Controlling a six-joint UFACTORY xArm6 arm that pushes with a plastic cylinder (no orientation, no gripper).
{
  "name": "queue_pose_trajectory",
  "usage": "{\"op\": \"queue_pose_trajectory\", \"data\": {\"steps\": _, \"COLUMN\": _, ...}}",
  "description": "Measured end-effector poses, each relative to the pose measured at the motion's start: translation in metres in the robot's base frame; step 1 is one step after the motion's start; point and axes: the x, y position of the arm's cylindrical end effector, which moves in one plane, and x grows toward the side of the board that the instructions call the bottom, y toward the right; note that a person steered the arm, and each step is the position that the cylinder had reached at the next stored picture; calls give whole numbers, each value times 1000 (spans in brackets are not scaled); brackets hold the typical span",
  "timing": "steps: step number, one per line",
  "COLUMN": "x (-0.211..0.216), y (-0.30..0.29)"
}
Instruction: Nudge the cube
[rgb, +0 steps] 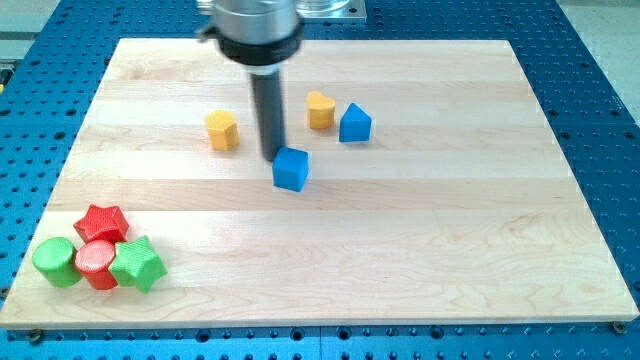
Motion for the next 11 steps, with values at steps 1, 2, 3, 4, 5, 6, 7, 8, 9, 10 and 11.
{"op": "queue_pose_trajectory", "data": {"steps": 1, "x": 23, "y": 28}}
{"op": "queue_pose_trajectory", "data": {"steps": 2, "x": 48, "y": 30}}
{"op": "queue_pose_trajectory", "data": {"steps": 3, "x": 97, "y": 41}}
{"op": "queue_pose_trajectory", "data": {"steps": 4, "x": 134, "y": -73}}
{"op": "queue_pose_trajectory", "data": {"steps": 5, "x": 99, "y": -70}}
{"op": "queue_pose_trajectory", "data": {"steps": 6, "x": 88, "y": -2}}
{"op": "queue_pose_trajectory", "data": {"steps": 7, "x": 109, "y": -40}}
{"op": "queue_pose_trajectory", "data": {"steps": 8, "x": 116, "y": -36}}
{"op": "queue_pose_trajectory", "data": {"steps": 9, "x": 117, "y": -25}}
{"op": "queue_pose_trajectory", "data": {"steps": 10, "x": 117, "y": -25}}
{"op": "queue_pose_trajectory", "data": {"steps": 11, "x": 118, "y": -25}}
